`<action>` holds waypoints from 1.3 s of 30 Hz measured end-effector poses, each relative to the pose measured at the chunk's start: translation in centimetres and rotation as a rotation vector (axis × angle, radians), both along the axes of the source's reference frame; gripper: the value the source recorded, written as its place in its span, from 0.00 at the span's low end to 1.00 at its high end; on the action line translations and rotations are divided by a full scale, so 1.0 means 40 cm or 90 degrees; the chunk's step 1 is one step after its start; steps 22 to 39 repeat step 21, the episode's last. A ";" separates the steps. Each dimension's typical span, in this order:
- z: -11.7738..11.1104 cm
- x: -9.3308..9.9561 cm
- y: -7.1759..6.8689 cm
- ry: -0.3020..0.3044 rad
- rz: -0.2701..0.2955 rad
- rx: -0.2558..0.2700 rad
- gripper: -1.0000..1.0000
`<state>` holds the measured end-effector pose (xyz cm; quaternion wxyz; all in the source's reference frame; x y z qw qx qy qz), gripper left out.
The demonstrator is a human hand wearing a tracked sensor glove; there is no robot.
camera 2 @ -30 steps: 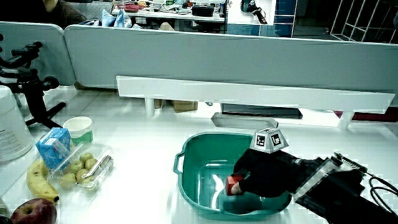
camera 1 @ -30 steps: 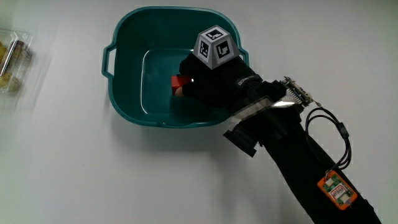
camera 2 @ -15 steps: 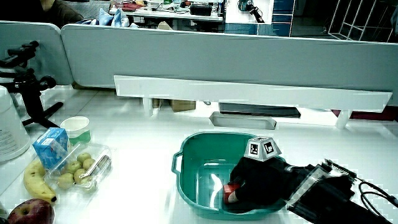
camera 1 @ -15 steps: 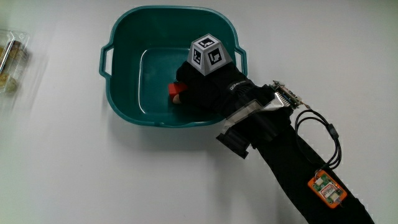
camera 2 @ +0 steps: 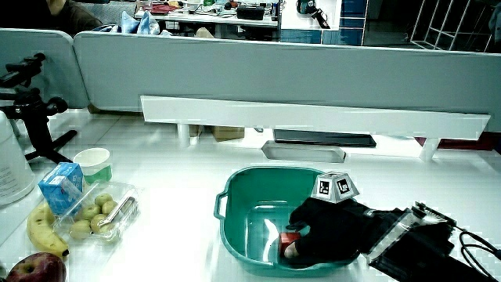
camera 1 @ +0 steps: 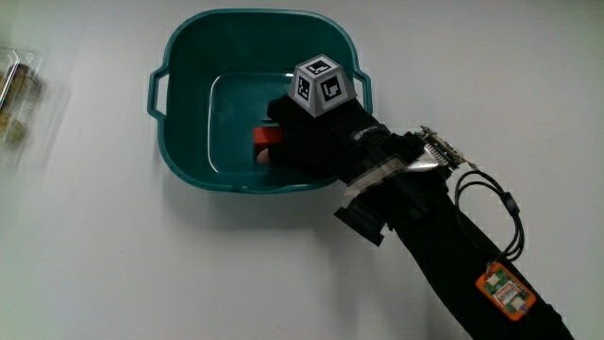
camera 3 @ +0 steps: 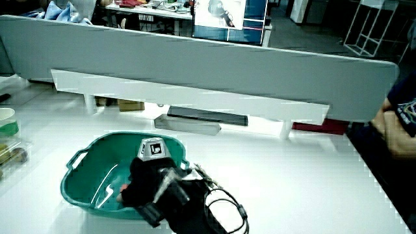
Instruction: Place red block
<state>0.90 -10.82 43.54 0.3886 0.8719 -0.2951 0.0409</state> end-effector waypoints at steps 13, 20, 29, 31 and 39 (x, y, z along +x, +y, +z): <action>-0.120 0.090 -0.011 0.020 0.014 0.074 0.00; -0.196 0.158 -0.023 0.059 0.042 0.187 0.00; -0.202 0.168 -0.027 0.073 0.050 0.198 0.00; -0.202 0.168 -0.027 0.073 0.050 0.198 0.00; -0.202 0.168 -0.027 0.073 0.050 0.198 0.00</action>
